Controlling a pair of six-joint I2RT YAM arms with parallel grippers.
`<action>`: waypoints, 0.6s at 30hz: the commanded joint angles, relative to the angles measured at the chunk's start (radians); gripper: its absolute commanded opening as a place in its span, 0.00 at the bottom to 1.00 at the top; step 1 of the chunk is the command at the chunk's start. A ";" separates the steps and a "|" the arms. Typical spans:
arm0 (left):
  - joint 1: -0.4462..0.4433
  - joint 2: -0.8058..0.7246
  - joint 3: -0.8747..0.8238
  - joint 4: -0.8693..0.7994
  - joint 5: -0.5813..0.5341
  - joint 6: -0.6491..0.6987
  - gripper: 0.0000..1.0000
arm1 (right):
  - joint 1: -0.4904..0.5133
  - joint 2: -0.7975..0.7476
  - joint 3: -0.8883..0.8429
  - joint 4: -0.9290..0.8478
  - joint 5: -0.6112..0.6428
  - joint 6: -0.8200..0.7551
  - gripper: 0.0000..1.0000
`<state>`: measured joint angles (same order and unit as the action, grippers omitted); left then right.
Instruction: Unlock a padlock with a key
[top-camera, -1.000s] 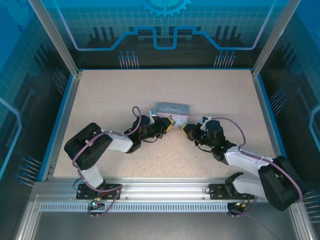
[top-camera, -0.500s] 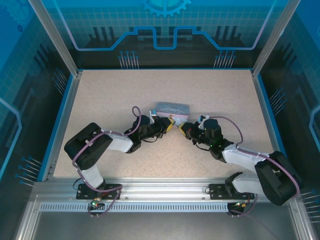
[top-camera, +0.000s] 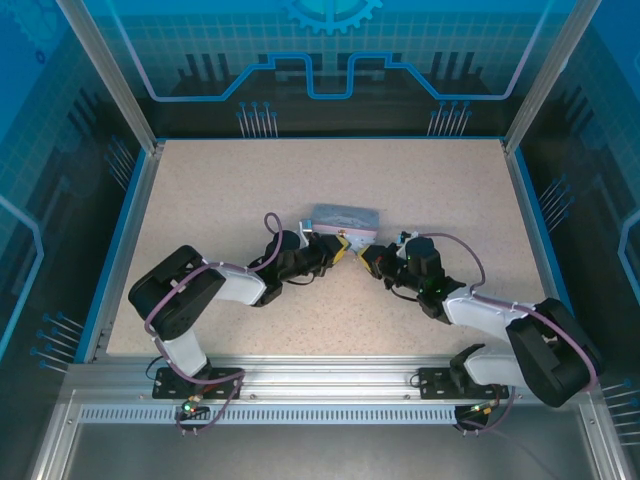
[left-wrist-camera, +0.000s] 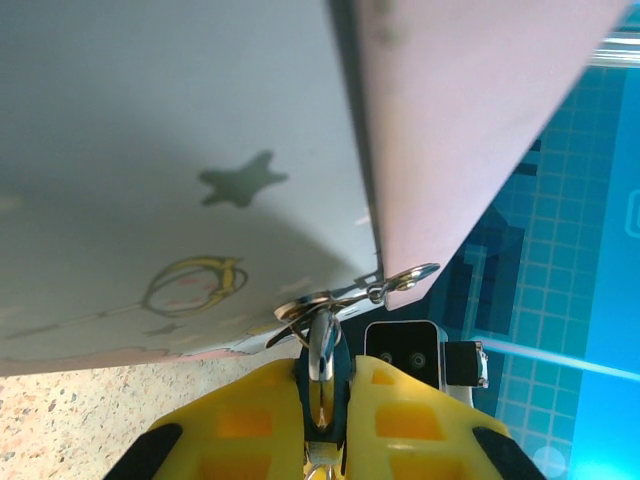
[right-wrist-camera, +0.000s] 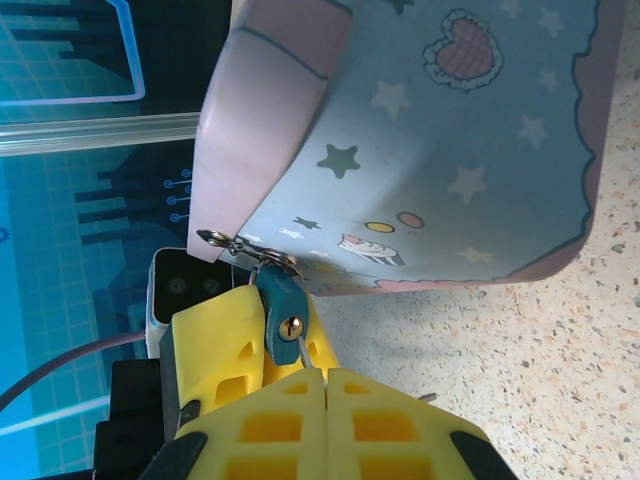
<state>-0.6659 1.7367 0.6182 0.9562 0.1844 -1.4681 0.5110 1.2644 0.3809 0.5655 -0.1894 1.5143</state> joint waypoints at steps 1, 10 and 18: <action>-0.011 0.000 0.000 0.082 -0.017 -0.001 0.00 | 0.011 0.011 0.026 0.039 0.021 0.007 0.00; -0.017 0.007 0.003 0.088 -0.019 -0.005 0.00 | 0.010 0.038 0.036 0.053 0.022 0.012 0.00; -0.018 0.004 0.002 0.088 -0.019 -0.006 0.00 | 0.010 0.053 0.045 0.069 0.027 0.016 0.00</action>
<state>-0.6735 1.7367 0.6182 0.9569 0.1642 -1.4681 0.5106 1.3071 0.3908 0.5976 -0.1829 1.5215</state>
